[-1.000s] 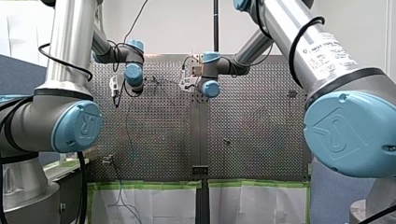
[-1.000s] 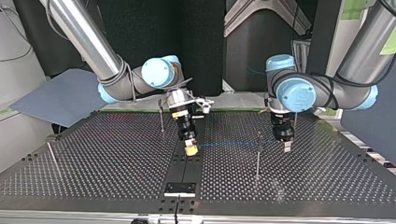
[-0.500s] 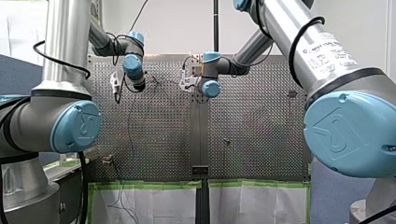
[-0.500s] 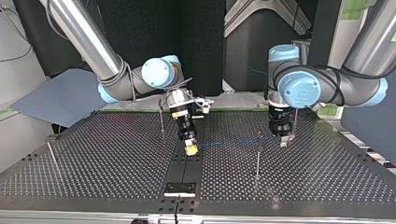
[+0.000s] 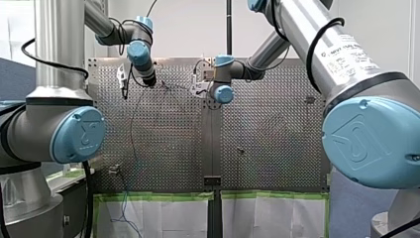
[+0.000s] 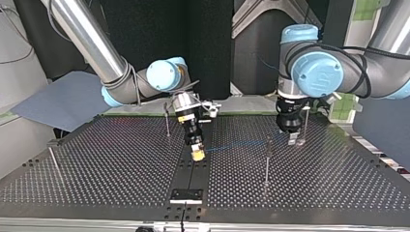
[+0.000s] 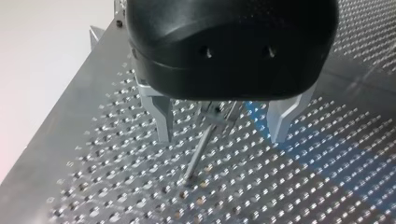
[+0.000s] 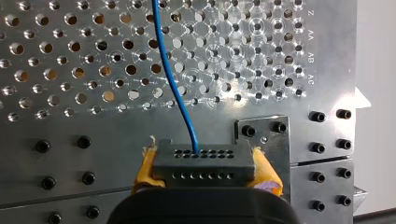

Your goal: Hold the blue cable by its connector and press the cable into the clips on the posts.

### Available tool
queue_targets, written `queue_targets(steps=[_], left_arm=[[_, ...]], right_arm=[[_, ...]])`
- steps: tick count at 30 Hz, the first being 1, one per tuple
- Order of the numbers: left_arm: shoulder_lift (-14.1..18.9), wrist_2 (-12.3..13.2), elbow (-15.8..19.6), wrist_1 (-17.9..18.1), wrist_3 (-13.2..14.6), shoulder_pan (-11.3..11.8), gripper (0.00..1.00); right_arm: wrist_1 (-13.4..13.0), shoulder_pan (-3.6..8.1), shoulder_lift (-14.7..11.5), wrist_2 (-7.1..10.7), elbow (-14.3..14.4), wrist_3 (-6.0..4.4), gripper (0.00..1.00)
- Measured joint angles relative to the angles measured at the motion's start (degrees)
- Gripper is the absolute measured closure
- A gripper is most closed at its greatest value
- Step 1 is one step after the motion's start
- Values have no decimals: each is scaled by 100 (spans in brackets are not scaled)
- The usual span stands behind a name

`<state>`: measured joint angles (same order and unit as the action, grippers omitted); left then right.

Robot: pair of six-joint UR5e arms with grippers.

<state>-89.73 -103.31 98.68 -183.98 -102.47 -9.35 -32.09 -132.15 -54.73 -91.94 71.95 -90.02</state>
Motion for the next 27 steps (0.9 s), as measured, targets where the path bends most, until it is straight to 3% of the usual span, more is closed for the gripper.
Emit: queue_targets(steps=[11, 18, 27], left_arm=[[54, 109, 121, -121, -23, -195, 0], [93, 170, 123, -48, 115, -265, 0], [117, 71, 123, 97, 266, -308, 0]], right_arm=[[6, -2, 1, 0, 0, 0, 100], [15, -1, 1, 0, 0, 0, 100], [49, -1, 1, -1, 3, 0, 100]])
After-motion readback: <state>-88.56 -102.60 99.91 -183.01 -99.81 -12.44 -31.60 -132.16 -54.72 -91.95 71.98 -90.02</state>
